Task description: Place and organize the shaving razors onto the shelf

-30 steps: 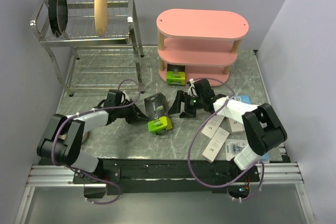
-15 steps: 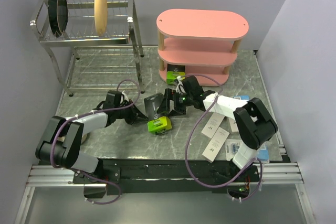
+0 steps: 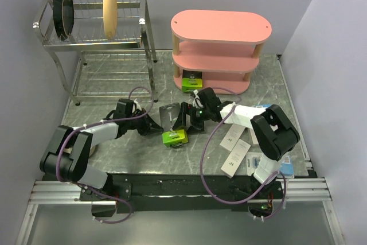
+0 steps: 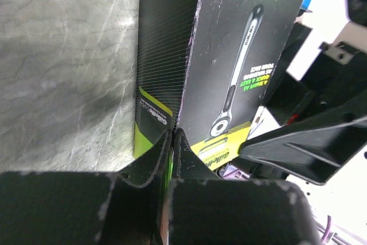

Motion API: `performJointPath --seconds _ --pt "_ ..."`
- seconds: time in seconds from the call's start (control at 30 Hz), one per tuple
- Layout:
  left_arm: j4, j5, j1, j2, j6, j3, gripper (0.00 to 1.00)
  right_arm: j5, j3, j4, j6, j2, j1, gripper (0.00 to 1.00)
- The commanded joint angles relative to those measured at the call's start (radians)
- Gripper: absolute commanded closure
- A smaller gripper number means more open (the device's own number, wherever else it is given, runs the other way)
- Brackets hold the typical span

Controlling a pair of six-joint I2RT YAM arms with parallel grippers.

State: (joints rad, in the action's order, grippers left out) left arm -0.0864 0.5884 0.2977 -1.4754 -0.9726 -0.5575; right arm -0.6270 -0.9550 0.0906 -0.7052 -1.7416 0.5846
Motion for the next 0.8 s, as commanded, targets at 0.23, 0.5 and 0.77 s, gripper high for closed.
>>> performJointPath --seconds 0.23,0.5,0.77 --pt "0.191 -0.237 -0.009 -0.105 0.052 0.080 0.99 -0.053 0.084 -0.064 -0.077 0.014 -0.006 0.04" --pt "0.206 -0.265 -0.023 -0.132 0.057 0.105 0.99 -0.097 0.153 -0.262 -0.226 -0.052 0.004 0.11" --pt "0.194 -0.265 -0.028 -0.134 0.072 0.100 0.99 -0.148 0.216 -0.496 -0.329 -0.050 0.014 0.41"
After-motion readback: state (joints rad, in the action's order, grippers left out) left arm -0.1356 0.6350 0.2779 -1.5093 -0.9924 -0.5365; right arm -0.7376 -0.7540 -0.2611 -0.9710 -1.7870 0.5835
